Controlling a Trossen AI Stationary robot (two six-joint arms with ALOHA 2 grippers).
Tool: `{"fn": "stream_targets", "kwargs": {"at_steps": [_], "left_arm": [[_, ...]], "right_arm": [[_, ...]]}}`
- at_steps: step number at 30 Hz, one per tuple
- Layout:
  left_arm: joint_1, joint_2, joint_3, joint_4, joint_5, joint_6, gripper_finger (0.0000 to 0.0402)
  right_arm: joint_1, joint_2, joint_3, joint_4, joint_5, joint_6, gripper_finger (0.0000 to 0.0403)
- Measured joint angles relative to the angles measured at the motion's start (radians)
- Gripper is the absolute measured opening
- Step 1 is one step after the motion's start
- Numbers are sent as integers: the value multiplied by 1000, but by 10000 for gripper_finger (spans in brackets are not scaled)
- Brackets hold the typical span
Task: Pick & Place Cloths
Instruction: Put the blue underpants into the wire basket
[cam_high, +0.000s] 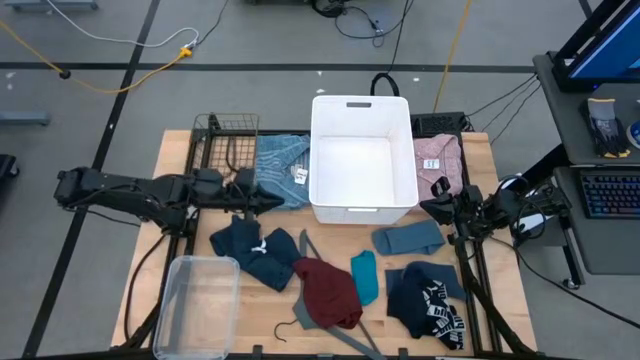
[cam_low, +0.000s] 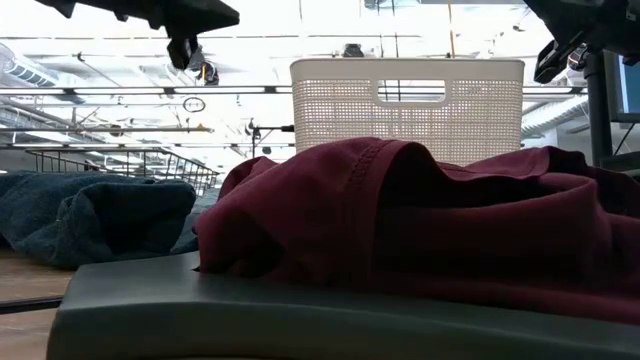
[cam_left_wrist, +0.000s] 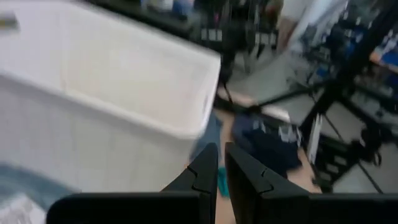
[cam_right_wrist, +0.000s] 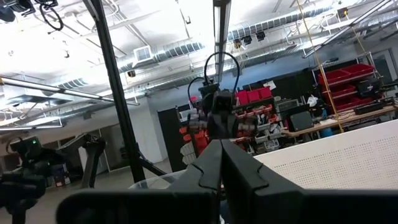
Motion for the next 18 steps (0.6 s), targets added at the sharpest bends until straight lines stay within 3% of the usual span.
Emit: {"fn": "stream_targets", "kwargs": {"at_steps": [6,12,18], "left_arm": [[-61,19,-1,-171,3,-196,31],[-70,16,-1,-410,29,-553,31],[-72,16,-1,-441,160,-550,31]], "right_arm": [[0,0,0,0,0,1,4],[0,0,0,0,0,1,4],[0,0,0,0,0,2,4]]}}
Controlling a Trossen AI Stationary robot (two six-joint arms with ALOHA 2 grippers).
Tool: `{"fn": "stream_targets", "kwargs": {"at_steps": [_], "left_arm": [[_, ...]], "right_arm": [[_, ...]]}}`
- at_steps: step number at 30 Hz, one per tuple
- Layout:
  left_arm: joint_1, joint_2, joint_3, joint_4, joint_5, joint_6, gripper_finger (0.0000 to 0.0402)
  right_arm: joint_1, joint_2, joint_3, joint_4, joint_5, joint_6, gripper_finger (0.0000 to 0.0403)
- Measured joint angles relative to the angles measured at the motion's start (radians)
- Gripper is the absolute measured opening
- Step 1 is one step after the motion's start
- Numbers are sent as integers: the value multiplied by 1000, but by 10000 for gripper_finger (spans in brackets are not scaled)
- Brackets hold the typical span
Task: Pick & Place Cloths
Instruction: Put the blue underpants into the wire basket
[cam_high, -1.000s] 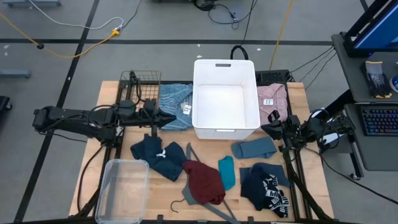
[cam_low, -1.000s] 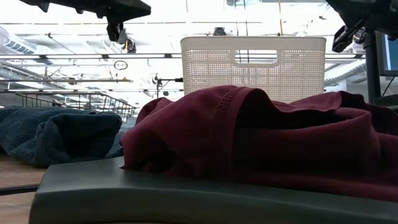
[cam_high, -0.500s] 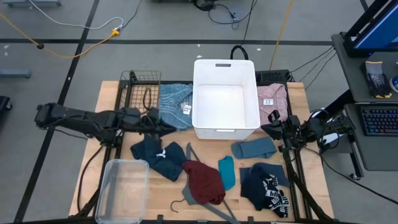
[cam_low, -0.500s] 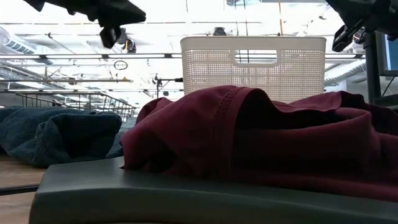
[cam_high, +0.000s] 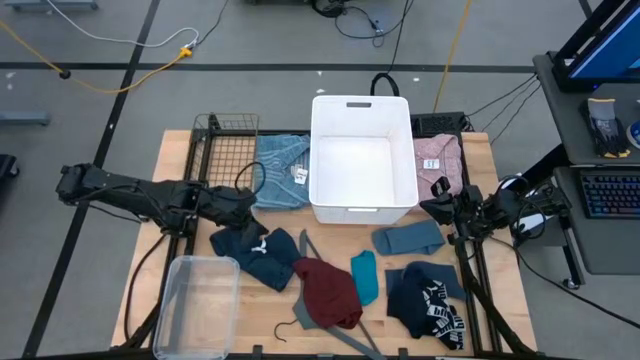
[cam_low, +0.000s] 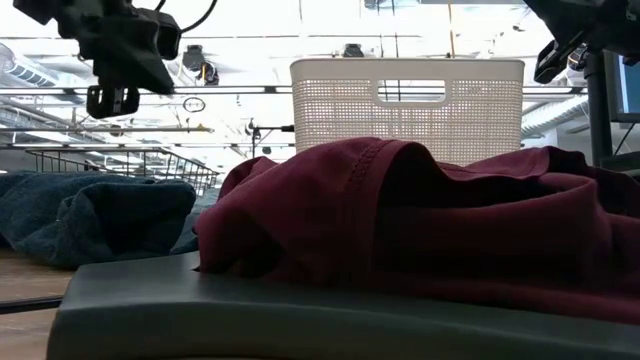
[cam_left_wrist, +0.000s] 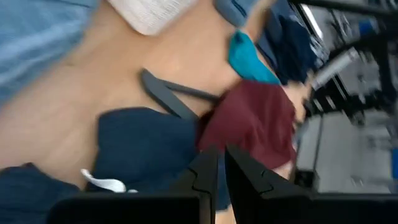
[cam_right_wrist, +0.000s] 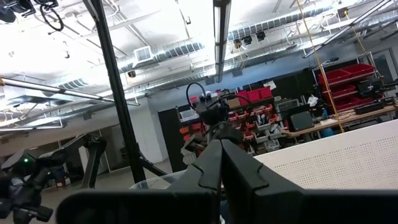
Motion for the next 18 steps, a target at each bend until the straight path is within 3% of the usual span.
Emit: {"fn": "stream_targets", "kwargs": {"at_steps": [13,18], "left_arm": [[0,0,0,25,2,-107,31],[0,0,0,24,-87,-147,31]], "right_arm": [[0,0,0,0,0,0,4],[0,0,0,0,0,0,4]]}}
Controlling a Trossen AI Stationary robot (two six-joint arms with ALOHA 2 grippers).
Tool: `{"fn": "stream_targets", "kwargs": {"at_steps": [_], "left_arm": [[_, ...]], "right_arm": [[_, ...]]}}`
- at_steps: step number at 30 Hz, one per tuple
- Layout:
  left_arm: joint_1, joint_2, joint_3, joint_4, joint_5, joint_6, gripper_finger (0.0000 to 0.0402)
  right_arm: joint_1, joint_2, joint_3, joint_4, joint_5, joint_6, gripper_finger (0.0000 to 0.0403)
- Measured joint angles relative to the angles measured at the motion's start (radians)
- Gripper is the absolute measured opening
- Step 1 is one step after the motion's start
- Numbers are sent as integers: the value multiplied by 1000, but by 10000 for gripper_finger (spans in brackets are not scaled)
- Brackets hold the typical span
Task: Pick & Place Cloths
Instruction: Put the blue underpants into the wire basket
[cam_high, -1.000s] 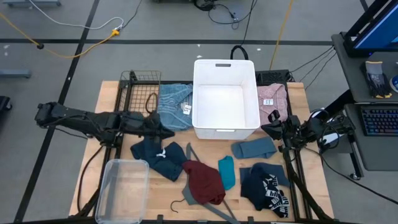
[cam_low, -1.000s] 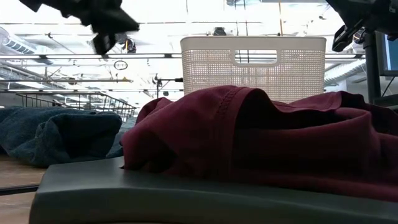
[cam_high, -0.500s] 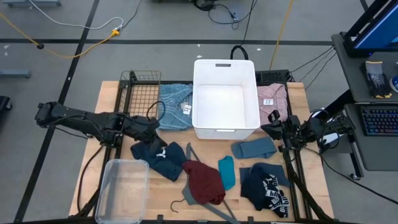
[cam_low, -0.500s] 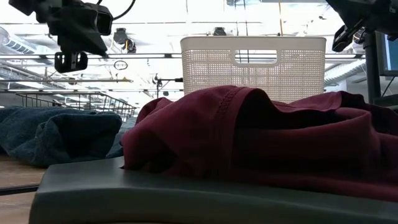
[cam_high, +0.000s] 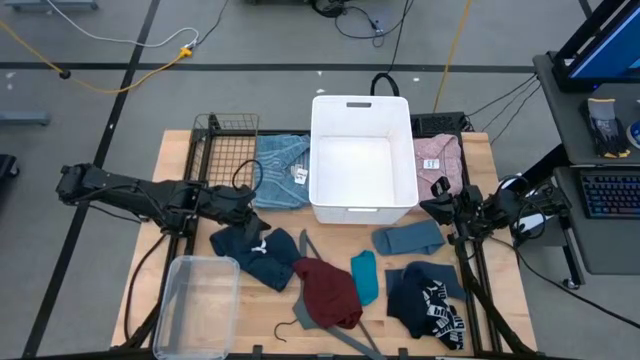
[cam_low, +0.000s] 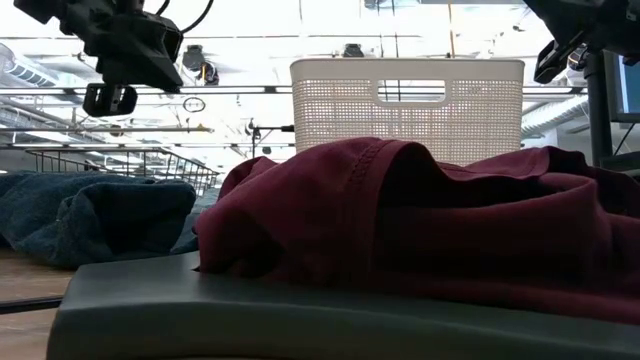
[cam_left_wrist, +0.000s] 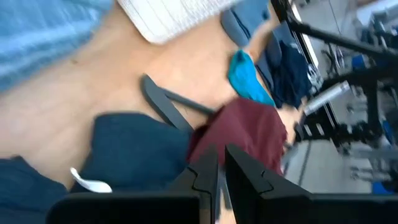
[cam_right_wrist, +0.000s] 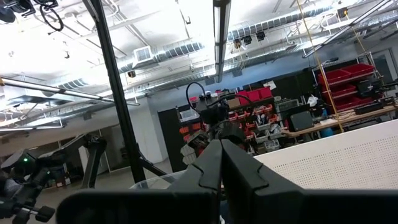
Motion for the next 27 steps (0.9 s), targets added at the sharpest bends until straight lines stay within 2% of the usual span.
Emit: {"fn": "stream_targets", "kwargs": {"at_steps": [10,14,19,27], "left_arm": [[0,0,0,1,-72,17,31],[0,0,0,-5,-28,21,31],[0,23,0,-107,4,20,31],[0,113,0,-141,87,17,31]], "right_arm": [[0,0,0,0,0,0,4],[0,0,0,0,0,0,4],[0,0,0,0,0,0,4],[0,0,0,0,0,0,4]]}}
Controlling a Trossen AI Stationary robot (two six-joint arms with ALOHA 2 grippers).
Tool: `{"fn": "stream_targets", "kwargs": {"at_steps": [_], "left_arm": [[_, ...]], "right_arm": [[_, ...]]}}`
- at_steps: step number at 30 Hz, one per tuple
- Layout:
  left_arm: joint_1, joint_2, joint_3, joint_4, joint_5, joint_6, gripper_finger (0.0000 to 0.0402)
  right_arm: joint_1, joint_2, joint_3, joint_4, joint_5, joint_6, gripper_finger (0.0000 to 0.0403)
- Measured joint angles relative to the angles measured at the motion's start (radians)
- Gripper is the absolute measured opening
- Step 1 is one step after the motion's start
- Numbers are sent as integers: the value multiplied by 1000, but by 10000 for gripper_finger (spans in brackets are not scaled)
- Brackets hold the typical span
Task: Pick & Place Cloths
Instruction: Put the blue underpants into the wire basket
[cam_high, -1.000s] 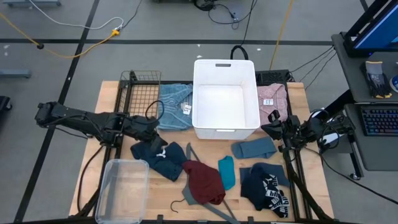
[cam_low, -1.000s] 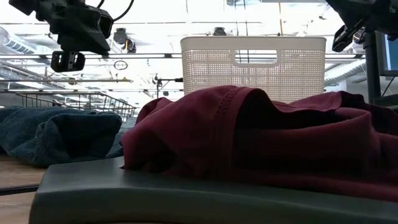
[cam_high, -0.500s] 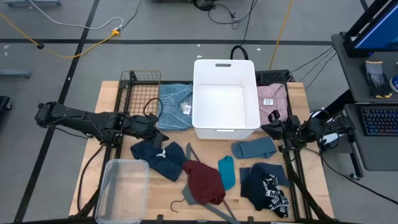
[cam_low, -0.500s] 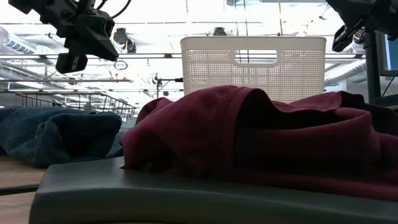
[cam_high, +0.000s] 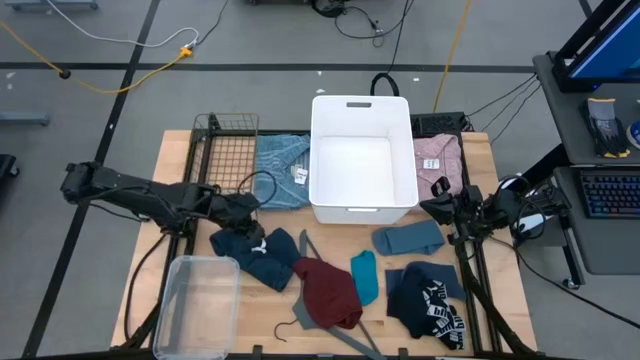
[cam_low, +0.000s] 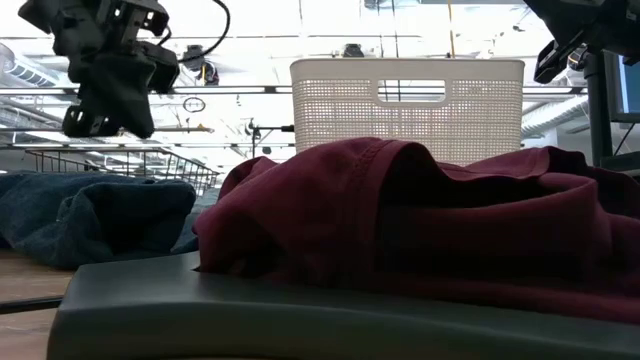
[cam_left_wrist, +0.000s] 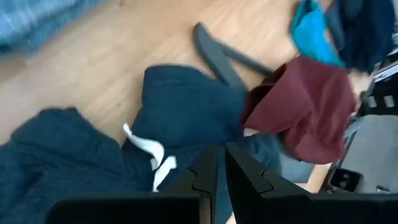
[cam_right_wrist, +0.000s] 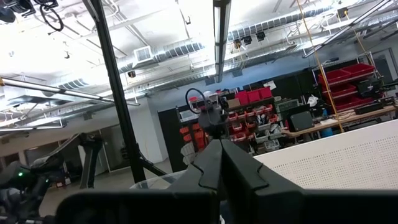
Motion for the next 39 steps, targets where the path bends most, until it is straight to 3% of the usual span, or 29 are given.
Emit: {"fn": "stream_targets", "kwargs": {"at_steps": [8,19,26,39], "left_arm": [[0,77,0,-3,-3,-24,30],[0,87,0,-4,37,-16,30],[-2,85,0,-117,40,-136,30],[-18,85,0,-153,-28,-212,30]], "right_arm": [[0,0,0,0,0,0,4],[0,0,0,0,0,0,4],[0,0,0,0,0,0,4],[0,0,0,0,0,0,4]]}}
